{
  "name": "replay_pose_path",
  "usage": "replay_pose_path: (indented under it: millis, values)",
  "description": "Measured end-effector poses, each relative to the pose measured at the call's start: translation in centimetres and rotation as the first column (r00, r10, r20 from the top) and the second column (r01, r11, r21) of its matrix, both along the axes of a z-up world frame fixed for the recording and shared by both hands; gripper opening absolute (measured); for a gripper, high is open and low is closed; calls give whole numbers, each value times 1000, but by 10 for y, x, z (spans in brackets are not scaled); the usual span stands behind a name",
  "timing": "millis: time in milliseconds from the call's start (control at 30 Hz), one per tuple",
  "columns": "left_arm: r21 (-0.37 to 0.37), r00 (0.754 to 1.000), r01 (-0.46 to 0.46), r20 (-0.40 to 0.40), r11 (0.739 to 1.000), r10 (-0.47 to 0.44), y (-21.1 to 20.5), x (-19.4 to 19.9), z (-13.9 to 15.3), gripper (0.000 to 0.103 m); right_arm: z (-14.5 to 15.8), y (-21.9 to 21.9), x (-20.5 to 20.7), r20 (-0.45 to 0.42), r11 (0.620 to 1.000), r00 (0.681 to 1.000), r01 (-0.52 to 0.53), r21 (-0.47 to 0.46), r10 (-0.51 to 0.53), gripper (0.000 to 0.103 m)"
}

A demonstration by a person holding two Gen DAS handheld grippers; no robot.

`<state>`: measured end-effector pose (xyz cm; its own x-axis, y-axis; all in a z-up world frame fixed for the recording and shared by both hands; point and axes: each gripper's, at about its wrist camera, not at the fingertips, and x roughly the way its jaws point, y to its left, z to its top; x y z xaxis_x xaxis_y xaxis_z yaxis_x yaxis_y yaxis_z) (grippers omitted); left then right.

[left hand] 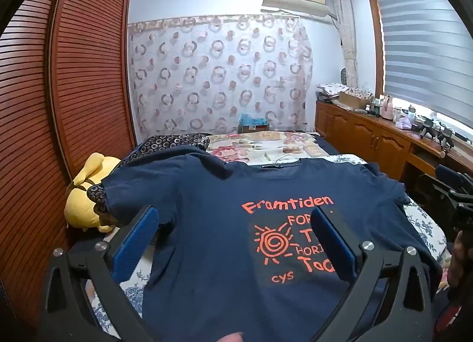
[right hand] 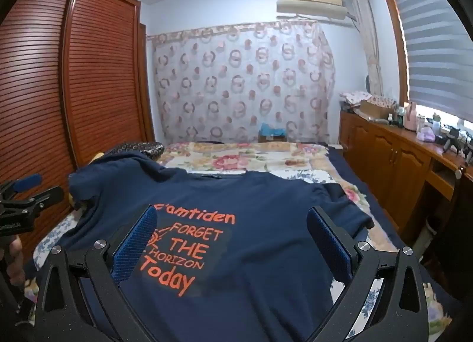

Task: Fold small clothes

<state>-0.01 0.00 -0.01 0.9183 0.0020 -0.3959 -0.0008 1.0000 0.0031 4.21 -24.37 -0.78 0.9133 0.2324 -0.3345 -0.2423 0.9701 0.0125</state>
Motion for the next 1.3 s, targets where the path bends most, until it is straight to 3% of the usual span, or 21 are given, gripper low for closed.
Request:
replay_pose_path:
  millis: [1300]
  values:
    - [-9, 1000, 0, -3, 1000, 0, -3, -3, 3, 103, 1, 4, -4, -4, 1000, 1000, -2, -2, 2, 103]
